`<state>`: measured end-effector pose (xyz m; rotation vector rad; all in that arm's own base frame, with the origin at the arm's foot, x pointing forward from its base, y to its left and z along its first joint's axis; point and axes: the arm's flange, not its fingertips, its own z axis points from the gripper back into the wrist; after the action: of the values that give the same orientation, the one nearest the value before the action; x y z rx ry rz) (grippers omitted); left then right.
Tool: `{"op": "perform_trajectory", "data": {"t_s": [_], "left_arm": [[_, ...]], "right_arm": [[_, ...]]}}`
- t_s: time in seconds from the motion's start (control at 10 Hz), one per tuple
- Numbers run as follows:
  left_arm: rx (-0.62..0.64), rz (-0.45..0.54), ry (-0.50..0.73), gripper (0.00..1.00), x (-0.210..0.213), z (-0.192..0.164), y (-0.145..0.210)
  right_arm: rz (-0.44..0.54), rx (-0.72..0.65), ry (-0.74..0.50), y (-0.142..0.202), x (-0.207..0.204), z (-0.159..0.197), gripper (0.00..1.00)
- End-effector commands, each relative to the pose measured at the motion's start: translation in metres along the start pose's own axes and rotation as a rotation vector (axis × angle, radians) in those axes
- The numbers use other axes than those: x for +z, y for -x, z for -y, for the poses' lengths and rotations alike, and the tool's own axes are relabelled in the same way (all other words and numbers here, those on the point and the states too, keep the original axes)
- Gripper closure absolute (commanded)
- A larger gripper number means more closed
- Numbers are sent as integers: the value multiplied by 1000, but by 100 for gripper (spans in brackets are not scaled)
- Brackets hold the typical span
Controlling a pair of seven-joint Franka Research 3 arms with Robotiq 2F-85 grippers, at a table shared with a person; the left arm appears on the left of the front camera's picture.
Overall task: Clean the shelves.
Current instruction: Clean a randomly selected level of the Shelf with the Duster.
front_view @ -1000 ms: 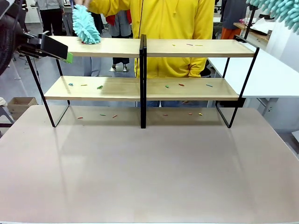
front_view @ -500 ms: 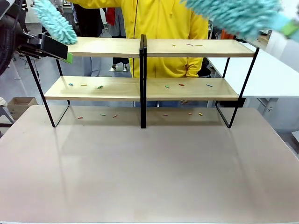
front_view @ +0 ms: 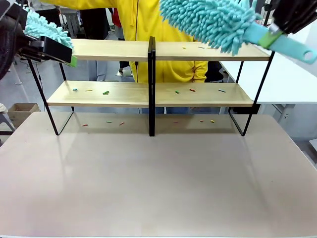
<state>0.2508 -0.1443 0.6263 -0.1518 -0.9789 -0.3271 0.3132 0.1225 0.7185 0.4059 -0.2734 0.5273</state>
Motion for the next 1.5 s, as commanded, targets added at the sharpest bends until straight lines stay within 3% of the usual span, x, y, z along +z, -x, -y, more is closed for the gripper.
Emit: {"op": "perform_trajectory", "data": {"t_s": [0.0, 0.1, 0.2, 0.3, 0.5, 0.7, 1.4], "left_arm": [[1, 2, -6, 0, 0, -1, 0], [1, 2, -6, 0, 0, -1, 0], [1, 2, -6, 0, 0, -1, 0], [1, 2, -6, 0, 0, -1, 0], [1, 2, -6, 0, 0, -1, 0], [1, 2, -6, 0, 0, -1, 0], [1, 2, -6, 0, 0, -1, 0]], "right_arm": [[-48, -53, 153, -28, -32, -29, 88], [-39, -20, 193, -42, -37, -38, 88], [-44, -88, 195, -55, -41, -42, 88], [7, -148, 214, -66, -43, -41, 100], [-24, -280, 249, -75, -55, -43, 100], [15, -289, 272, -93, -69, -39, 100], [-62, -294, 310, -133, -82, -5, 100]]}}
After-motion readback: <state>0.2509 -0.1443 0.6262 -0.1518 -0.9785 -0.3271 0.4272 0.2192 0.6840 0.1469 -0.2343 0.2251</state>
